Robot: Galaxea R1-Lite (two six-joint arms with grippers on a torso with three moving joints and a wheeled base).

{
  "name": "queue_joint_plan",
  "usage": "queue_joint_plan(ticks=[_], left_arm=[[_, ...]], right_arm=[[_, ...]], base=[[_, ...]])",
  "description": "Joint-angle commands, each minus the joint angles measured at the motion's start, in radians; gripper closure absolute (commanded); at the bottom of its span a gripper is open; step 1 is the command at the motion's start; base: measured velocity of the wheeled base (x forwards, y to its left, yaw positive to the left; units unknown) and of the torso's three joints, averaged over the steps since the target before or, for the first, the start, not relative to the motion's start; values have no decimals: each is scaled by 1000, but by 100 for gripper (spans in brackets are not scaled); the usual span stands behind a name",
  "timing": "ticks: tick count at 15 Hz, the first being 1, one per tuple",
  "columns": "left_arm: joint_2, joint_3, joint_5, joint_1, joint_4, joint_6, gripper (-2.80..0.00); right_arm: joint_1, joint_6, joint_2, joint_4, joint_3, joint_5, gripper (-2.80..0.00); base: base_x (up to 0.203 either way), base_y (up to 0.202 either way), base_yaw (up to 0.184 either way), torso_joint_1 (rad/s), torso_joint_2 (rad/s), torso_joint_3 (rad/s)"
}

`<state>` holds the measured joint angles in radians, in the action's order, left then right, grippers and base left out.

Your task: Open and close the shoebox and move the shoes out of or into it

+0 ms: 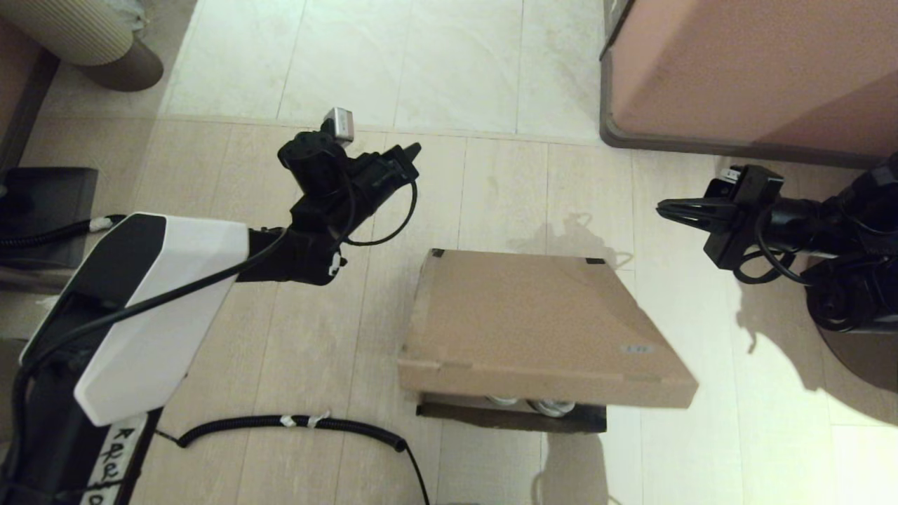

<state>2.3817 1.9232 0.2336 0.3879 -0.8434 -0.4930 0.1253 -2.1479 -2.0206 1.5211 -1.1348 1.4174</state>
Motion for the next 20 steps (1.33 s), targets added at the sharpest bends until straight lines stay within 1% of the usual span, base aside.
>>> queue_joint_plan(ticks=[1, 2, 3, 4, 5, 6, 7, 8, 9, 10, 11, 12, 13, 14, 15, 16, 17, 18, 19, 20], left_arm=[[-1, -4, -12, 24, -10, -1, 0], [-9, -16, -49, 36, -11, -1, 0], [-25, -33, -99, 56, -13, 2, 0], [-51, -71, -137, 69, -13, 11, 0], [-93, -130, -168, 82, -13, 23, 0], [-142, -200, -195, 97, -12, 33, 0], [-206, -270, -226, 119, -10, 44, 0], [-263, -322, -273, 144, 1, 62, 0], [-309, -352, -342, 167, 20, 84, 0], [-358, -379, -414, 183, 43, 97, 0], [-419, -420, -460, 192, 62, 104, 0], [-488, -467, -484, 195, 76, 110, 0], [-576, -522, -500, 194, 95, 115, 0], [-678, -579, -514, 188, 123, 119, 0], [-777, -641, -525, 172, 156, 122, 0], [-881, -724, -538, 141, 193, 124, 0], [-963, -835, -557, 92, 227, 127, 0], [-1031, -948, -581, 38, 257, 128, 0], [-1097, -1047, -603, -13, 278, 129, 0], [-1170, -1137, -620, -87, 293, 130, 0]], right_arm=[[11, -9, 22, 9, 21, 6, 0], [12, -5, 22, 9, 6, -12, 0], [11, 11, 21, 9, -16, -55, 0], [6, 68, 20, 9, -22, -113, 0], [-8, 118, 22, 0, -22, -204, 0], [-26, 156, 27, -26, -21, -321, 0], [-50, 201, 35, -83, -24, -466, 0], [-68, 245, 48, -190, -32, -583, 0], [-77, 270, 68, -306, -43, -634, 0], [-82, 290, 105, -421, -47, -661, 0], [-89, 337, 142, -535, -40, -673, 0], [-102, 436, 168, -655, -24, -681, 0], [-131, 578, 189, -782, -7, -713, 0], [-178, 738, 201, -902, 5, -801, 0], [-223, 892, 207, -1005, 12, -944, 0], [-274, 1048, 218, -1101, 17, -1096, 0], [-309, 1164, 254, -1165, 26, -1199, 0], [-328, 1224, 323, -1205, 37, -1231, 0], [-340, 1285, 406, -1242, 51, -1245, 0], [-347, 1358, 504, -1282, 69, -1256, 0]], base=[[0, 0, 0, 0, 0, 0], [0, 0, 0, 0, 0, 0], [0, 0, 0, 0, 0, 0], [0, 0, 0, 0, 0, 0], [0, 0, 0, 0, 0, 0], [0, 0, 0, 0, 0, 0], [0, 0, 0, 0, 0, 0], [0, 0, 0, 0, 0, 0], [0, 0, 0, 0, 0, 0], [0, 0, 0, 0, 0, 0], [0, 0, 0, 0, 0, 0], [0, 0, 0, 0, 0, 0], [0, 0, 0, 0, 0, 0], [0, 0, 0, 0, 0, 0], [0, 0, 0, 0, 0, 0], [0, 0, 0, 0, 0, 0], [0, 0, 0, 0, 0, 0], [0, 0, 0, 0, 0, 0], [0, 0, 0, 0, 0, 0], [0, 0, 0, 0, 0, 0]])
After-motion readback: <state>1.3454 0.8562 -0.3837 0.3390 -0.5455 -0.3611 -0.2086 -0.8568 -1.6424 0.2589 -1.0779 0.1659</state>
